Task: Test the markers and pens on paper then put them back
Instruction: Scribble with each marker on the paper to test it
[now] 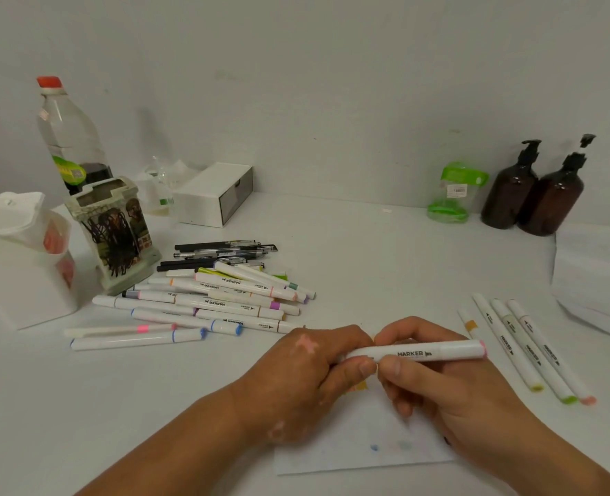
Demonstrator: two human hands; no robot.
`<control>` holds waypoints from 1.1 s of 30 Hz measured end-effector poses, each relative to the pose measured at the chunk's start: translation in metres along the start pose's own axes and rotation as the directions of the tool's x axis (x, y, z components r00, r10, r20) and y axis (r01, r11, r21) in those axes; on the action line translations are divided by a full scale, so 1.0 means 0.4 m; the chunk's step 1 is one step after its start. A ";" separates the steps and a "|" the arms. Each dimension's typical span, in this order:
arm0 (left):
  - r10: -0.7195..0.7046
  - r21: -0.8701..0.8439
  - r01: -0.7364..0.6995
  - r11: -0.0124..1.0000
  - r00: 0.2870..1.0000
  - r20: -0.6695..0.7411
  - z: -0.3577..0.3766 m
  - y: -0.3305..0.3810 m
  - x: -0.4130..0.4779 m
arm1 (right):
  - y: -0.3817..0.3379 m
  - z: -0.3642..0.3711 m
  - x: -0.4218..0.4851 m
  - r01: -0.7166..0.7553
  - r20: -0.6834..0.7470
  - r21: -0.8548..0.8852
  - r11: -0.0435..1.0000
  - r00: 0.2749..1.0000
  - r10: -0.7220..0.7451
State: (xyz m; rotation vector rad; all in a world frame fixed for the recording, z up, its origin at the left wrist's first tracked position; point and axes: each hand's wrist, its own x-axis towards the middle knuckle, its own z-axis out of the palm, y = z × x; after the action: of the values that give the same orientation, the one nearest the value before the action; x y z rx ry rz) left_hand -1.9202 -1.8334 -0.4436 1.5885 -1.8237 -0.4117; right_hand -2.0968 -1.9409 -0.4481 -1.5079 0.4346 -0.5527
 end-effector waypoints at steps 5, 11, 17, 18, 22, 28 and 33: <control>0.021 0.012 -0.021 1.000 0.998 -0.058 0.008 -0.003 0.003 | 0.006 -0.006 -0.002 0.035 0.005 -0.038 0.999 0.999 -0.035; -0.200 0.222 0.180 0.958 0.978 0.066 0.014 -0.039 0.001 | 0.015 -0.041 0.014 0.070 -0.246 0.100 0.992 0.968 -0.044; -0.225 0.348 0.169 0.922 0.966 0.127 0.012 -0.045 0.002 | 0.026 -0.020 0.007 -0.139 -0.190 -0.196 0.971 0.977 0.101; -0.230 0.356 0.171 0.919 0.964 0.131 0.011 -0.044 0.002 | 0.025 -0.016 0.006 -0.159 -0.195 -0.281 0.946 0.975 0.106; -0.246 0.363 0.180 0.914 0.958 0.145 0.013 -0.046 0.002 | 0.021 -0.012 0.002 -0.192 -0.238 -0.409 0.892 0.966 0.099; -0.254 0.352 0.188 0.917 0.955 0.154 0.014 -0.049 0.005 | 0.020 -0.011 0.002 -0.195 -0.236 -0.454 0.869 0.967 0.094; -0.230 0.342 0.171 0.924 0.963 0.140 0.017 -0.052 0.005 | 0.014 -0.013 0.003 -0.218 -0.215 -0.445 0.869 0.967 0.133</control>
State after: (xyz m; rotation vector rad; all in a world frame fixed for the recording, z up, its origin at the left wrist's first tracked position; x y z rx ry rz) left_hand -1.9092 -1.8409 -0.4613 2.0367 -1.9452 -0.3651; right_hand -2.0983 -1.9459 -0.4539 -1.8599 0.8875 -0.4571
